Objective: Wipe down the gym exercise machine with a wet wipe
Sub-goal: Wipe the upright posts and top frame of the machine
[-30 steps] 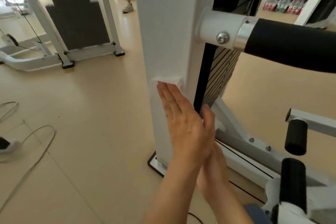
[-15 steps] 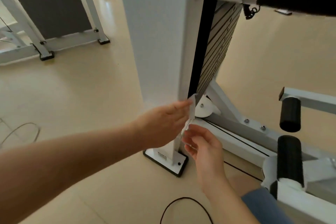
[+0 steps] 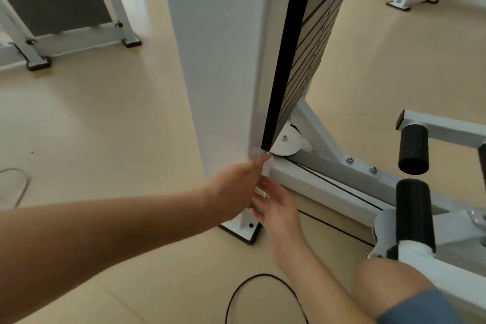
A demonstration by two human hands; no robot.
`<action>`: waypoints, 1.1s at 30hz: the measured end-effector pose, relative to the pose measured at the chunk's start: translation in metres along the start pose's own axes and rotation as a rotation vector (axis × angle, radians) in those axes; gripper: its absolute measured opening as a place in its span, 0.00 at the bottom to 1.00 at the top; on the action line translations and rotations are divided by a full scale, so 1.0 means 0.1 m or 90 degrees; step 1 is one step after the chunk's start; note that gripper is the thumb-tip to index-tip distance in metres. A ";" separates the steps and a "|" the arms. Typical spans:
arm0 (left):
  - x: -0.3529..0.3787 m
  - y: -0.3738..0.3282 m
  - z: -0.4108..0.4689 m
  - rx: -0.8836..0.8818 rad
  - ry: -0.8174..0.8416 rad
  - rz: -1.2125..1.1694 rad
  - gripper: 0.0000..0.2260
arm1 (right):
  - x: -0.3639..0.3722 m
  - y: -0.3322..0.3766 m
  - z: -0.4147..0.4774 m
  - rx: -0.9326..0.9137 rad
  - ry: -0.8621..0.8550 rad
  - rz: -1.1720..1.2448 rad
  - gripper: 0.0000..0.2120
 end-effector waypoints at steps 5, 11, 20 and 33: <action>0.07 0.41 -0.36 -0.113 -0.042 -0.056 0.26 | 0.14 0.01 0.01 -0.012 -0.086 0.047 0.18; -0.05 -0.34 0.09 0.102 0.025 -0.109 0.24 | 0.13 -0.07 -0.09 0.077 -0.105 -0.026 0.20; -0.09 -0.57 0.53 0.067 0.095 -0.031 0.28 | -0.08 -0.36 0.16 0.033 -0.080 -0.014 0.23; -0.01 -0.89 1.00 0.067 0.189 -0.127 0.32 | -0.32 -0.72 0.61 0.089 -0.079 0.239 0.16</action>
Point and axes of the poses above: each hand's wrist, its own z-axis towards the middle knuckle, its own x-axis out of the palm, y = z × x, the point moved 5 cm from there along z, towards the middle knuckle, and after that the axes turned 8 degrees about y, right-handed, at the moved point
